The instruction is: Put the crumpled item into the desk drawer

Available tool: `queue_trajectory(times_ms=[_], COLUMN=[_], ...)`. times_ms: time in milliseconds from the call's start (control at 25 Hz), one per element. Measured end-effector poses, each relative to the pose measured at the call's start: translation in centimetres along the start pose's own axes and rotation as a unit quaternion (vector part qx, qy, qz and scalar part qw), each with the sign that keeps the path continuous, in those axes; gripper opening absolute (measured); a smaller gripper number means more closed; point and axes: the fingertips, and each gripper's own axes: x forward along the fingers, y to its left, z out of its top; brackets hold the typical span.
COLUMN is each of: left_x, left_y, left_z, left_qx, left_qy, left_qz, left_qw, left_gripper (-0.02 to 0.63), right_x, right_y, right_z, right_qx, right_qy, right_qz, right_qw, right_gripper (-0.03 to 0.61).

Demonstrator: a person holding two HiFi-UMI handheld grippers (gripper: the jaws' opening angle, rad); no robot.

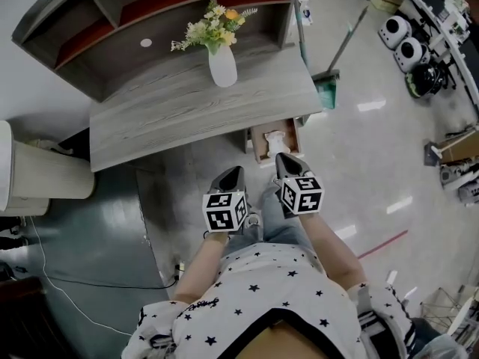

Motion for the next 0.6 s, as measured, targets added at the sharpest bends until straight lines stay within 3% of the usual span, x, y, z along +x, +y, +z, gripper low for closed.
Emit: queue_trajectory(times_ms=[600], left_x=[-4.4], left_y=[-2.3], left_z=[2.3], left_qx=[0.036], left_qy=[-0.032], left_qz=[-0.03], left_qw=[0.9984], left_gripper=[0.014], right_x=[-6.2], right_y=[4.1], right_z=[3.2], right_qx=[-0.025], right_qy=[-0.061], right_qz=[0.029], right_qw=[0.997], right_gripper=[-0.006])
